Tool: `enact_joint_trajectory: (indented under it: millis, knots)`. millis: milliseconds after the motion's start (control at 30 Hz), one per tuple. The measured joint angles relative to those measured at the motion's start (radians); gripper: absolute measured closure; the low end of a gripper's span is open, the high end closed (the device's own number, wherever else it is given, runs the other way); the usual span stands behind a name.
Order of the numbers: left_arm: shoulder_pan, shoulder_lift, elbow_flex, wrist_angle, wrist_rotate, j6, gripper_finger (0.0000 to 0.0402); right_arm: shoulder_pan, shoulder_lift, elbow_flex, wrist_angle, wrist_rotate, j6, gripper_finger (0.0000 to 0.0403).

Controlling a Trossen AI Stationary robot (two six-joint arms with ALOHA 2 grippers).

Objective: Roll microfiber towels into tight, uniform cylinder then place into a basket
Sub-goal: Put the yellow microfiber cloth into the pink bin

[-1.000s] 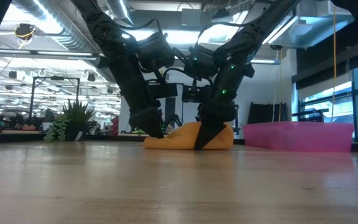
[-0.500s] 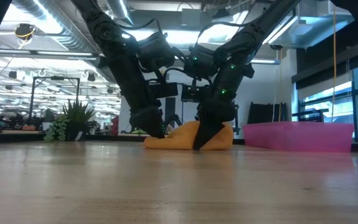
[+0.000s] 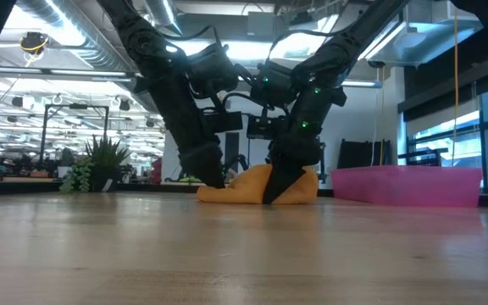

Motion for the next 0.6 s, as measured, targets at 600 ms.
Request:
enact_joint_trajectory:
  millis: [600]
  knots:
    - [-0.004,0.0,0.0,-0.008,-0.047,0.018,0.0395,0.0,0.0,0.0,0.001,0.001,0.003,0.0147]
